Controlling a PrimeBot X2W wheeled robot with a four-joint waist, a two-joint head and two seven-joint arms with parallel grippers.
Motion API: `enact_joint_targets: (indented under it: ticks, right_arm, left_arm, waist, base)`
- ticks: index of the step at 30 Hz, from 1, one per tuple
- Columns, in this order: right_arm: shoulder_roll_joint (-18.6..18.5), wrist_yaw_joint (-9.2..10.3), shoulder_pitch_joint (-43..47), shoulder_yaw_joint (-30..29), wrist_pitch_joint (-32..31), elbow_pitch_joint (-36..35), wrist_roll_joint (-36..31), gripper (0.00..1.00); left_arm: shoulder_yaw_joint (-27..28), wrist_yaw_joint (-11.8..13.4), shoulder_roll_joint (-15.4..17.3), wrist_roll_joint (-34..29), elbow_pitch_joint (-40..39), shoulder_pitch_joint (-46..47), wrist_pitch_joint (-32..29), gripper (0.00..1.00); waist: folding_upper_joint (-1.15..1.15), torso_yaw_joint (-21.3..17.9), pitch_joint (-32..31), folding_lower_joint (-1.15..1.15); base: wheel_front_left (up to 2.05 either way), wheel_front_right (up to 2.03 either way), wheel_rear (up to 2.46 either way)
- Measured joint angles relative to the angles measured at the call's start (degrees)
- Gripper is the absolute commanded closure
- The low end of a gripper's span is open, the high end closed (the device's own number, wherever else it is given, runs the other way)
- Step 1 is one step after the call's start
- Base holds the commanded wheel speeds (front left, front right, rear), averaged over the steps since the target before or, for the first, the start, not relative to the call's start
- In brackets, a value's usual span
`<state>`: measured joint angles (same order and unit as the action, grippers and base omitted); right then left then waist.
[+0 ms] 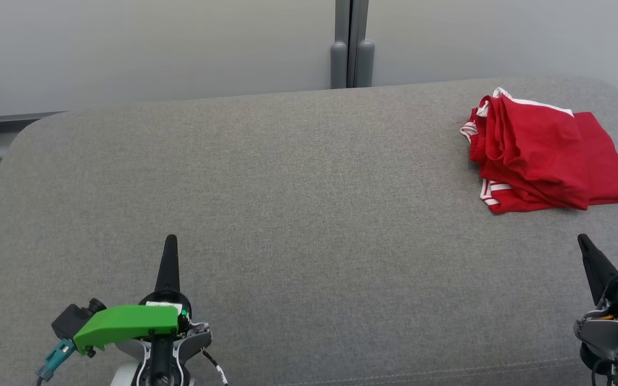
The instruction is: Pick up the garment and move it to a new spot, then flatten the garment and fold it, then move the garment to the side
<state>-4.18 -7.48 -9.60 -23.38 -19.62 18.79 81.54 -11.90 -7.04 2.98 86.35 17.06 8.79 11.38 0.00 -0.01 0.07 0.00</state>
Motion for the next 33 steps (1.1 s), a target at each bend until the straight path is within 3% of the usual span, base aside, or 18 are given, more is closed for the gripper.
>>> enact_joint_targets:
  ticks: [21, 33]
  right_arm:
    - [0.1, 0.00, -0.6, -2.6, -3.5, 0.3, 7.7, 1.00]
    - [0.1, 0.00, -0.7, -2.7, -3.6, 0.3, 8.1, 1.00]
  left_arm:
    - [-1.5, -0.3, -0.1, 8.4, 0.4, 1.4, -0.3, 1.00]
    - [-1.5, -0.3, -0.2, 8.9, 0.4, 1.5, -0.3, 1.00]
  waist:
    - [0.00, 0.0, 0.7, 0.00]
    - [0.00, 0.0, 0.7, 0.00]
  base:
    - [0.00, 0.00, 0.00]
    - [0.00, 0.00, 0.00]
